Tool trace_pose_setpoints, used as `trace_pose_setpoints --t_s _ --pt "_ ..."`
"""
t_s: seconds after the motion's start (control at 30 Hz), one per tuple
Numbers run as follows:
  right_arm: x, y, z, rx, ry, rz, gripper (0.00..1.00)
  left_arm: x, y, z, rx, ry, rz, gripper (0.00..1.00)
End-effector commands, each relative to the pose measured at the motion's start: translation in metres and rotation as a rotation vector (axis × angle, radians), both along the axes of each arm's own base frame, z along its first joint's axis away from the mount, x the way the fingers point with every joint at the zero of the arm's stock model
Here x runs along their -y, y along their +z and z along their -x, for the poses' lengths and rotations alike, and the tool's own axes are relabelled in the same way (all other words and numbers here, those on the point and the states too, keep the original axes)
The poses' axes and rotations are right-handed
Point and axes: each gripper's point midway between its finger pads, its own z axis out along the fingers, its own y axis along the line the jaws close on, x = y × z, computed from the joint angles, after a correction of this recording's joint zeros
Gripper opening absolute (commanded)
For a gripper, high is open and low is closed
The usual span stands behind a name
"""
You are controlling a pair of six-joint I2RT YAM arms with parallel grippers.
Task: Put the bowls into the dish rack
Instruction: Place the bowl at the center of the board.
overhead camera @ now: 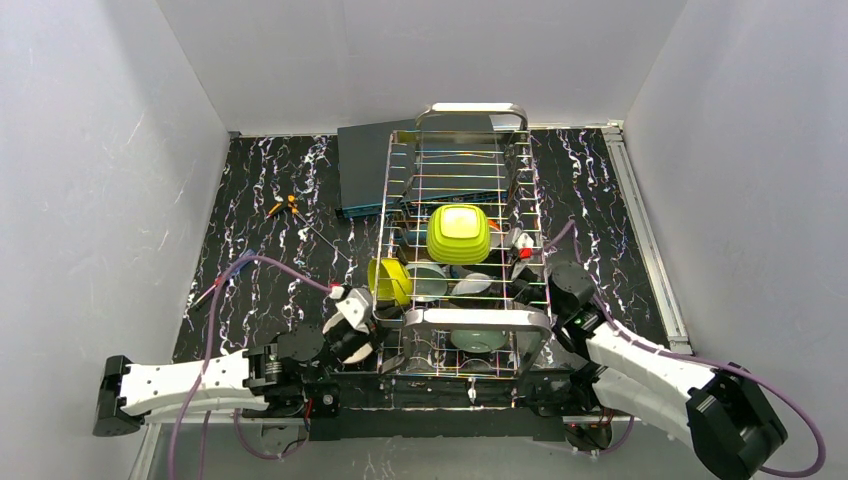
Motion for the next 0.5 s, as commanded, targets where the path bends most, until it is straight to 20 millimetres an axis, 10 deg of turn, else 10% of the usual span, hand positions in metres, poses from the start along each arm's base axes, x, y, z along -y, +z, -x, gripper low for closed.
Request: trace_pose_setpoints --t_s 0.0,0.47 --pt "-0.010 0.047 -0.014 -0.105 -0.041 -0.112 0.99 -0.001 0.002 -0.011 0.239 -0.008 -0.236 0.00" --pt "-0.006 0.052 -0.019 -0.217 -0.097 -0.138 0.99 -0.029 0.009 -0.009 0.468 -0.001 -0.231 0.00"
